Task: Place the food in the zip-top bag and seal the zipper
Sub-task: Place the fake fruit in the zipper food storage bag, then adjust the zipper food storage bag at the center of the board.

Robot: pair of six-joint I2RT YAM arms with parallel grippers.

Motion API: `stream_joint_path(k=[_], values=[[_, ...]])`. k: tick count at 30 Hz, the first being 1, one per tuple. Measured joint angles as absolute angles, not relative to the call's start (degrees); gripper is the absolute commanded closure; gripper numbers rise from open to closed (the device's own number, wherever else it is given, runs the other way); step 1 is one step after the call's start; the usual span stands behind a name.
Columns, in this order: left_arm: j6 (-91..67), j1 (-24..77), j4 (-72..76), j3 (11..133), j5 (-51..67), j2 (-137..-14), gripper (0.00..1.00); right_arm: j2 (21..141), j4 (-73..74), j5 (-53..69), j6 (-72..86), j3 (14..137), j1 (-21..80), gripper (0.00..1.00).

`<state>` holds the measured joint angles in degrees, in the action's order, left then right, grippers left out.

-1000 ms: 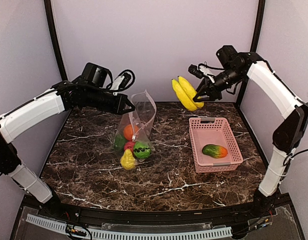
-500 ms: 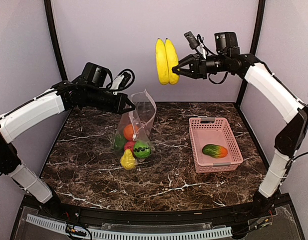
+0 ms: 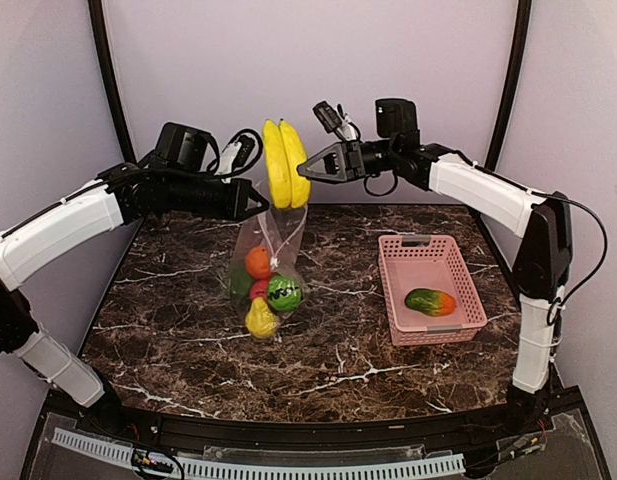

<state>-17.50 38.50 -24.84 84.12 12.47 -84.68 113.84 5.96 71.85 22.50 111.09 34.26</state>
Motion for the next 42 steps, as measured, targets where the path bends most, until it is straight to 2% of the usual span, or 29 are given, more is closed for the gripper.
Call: stream_joint_path(k=[7,11,19,24,31,37,42], values=[[-18.0,38.5,-23.9,83.1,11.5,-83.2,0.99,114.4,-2.0,73.8,29.5,108.0,34.7,0.58],[-18.2,38.5,-23.6,82.2,10.9,-82.5,0.99,114.9,-1.6,72.2,29.1,107.9,34.8,0.5],[-18.3,38.5,-22.4,81.4,10.1,-82.3,0.99,114.9,9.5,63.5,21.0,109.4,36.5,0.46],[-18.3,38.5,-21.9,80.5,9.1,-81.5,0.99,114.0,16.6,55.6,15.0,110.8,37.1,0.49],[-18.4,38.5,-20.8,79.0,8.4,-80.2,0.99,105.5,22.6,39.1,10.7,108.9,37.3,0.52],[-19.0,38.5,-19.7,78.4,8.8,-80.2,0.99,103.9,24.9,30.3,8.4,108.2,41.1,0.7],[-19.1,38.5,-19.7,78.4,9.0,-80.2,0.99,105.4,27.9,24.2,9.0,106.5,43.6,0.77]])
